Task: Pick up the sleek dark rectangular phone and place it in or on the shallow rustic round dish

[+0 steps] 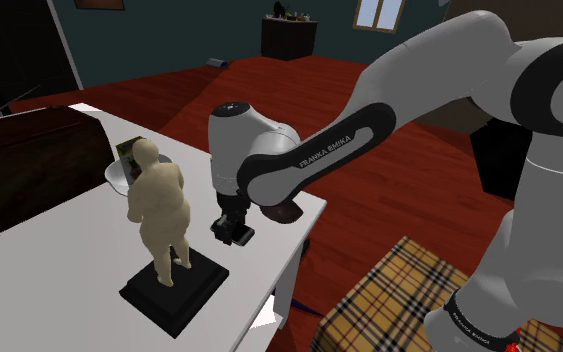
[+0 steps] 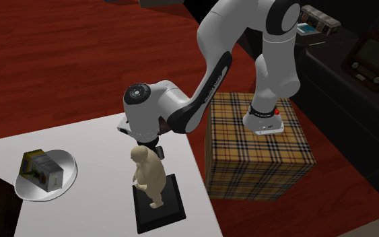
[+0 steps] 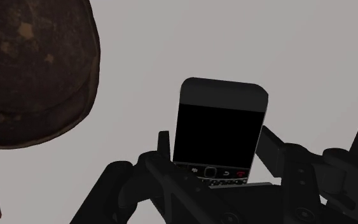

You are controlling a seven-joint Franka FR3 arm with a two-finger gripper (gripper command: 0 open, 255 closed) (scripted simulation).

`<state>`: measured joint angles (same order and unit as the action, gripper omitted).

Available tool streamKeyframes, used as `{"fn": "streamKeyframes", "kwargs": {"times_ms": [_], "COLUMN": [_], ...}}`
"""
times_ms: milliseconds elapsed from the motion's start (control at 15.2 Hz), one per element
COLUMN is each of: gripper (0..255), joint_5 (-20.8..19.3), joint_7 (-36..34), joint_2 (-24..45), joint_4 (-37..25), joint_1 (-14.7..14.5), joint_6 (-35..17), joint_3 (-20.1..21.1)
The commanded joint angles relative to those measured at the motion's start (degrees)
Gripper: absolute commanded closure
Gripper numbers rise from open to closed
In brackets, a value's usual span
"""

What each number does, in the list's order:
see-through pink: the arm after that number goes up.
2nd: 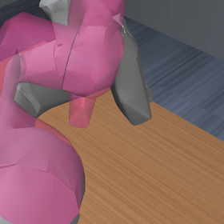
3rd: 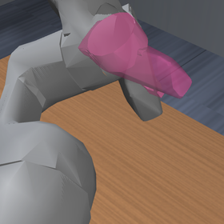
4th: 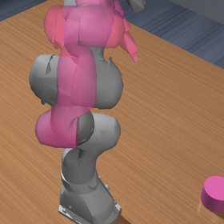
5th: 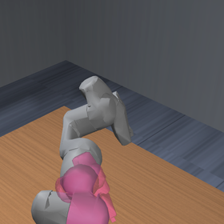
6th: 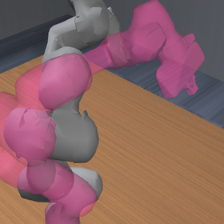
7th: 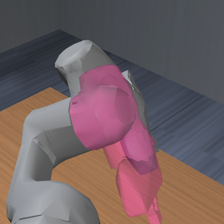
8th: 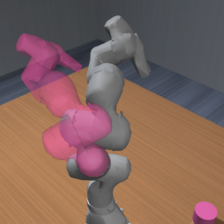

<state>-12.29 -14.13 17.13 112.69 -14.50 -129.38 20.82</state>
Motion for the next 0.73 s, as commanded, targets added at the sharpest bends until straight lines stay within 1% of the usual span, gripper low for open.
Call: {"fn": "streamKeyframes", "kwargs": {"times_ms": [0, 660], "gripper": [255, 255], "joint_5": [0.3, 2.6], "joint_7": [0.2, 2.0], "joint_2": [-0.4, -4.2], "joint_4": [-0.2, -3.3], "joint_1": [0.1, 0.6], "joint_6": [0.6, 7.2], "joint_3": [0.1, 0.8]}}
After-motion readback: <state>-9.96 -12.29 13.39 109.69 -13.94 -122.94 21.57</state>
